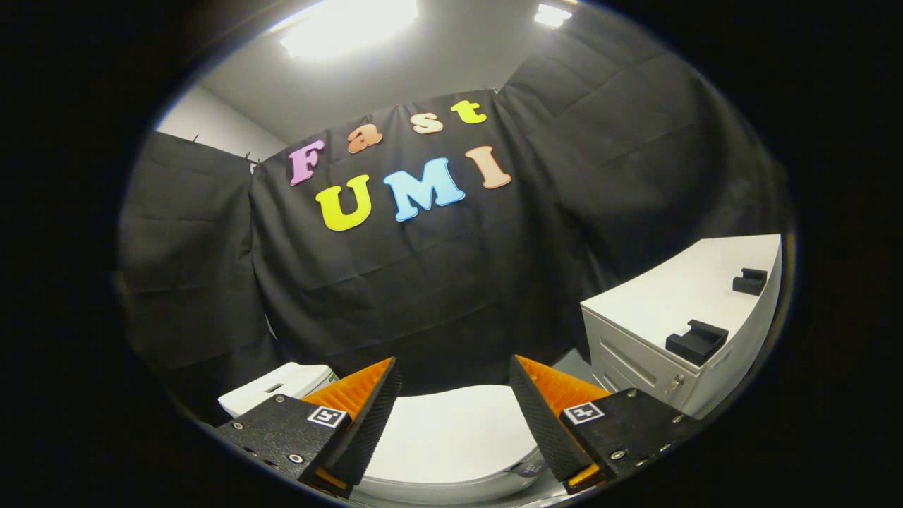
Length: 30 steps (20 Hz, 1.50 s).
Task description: Open the toilet lid.
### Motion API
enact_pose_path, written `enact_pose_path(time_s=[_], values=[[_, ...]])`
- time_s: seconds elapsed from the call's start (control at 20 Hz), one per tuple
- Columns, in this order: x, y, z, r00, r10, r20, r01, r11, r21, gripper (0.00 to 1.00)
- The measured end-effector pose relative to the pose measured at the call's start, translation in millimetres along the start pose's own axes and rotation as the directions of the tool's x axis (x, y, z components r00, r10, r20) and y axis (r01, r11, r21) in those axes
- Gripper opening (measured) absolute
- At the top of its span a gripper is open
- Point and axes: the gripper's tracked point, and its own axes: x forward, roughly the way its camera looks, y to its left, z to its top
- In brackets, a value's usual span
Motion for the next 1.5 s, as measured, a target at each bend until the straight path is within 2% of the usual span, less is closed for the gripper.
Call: enact_pose_path(time_s=[0.2,0.45,0.9,1.5], values=[[5.3,-20.6,-16.3,0.999,-0.037,-0.03,0.04,0.996,0.084,0.96],[8.0,-59.2,-49.0,0.99,-0.113,-0.09,0.131,0.964,0.232,0.95],[2.5,-99.1,-96.7,0.963,-0.205,-0.176,0.261,0.877,0.404,0.96],[-7.8,-110.0,-169.7,0.925,-0.236,-0.297,0.369,0.743,0.558,0.96]])
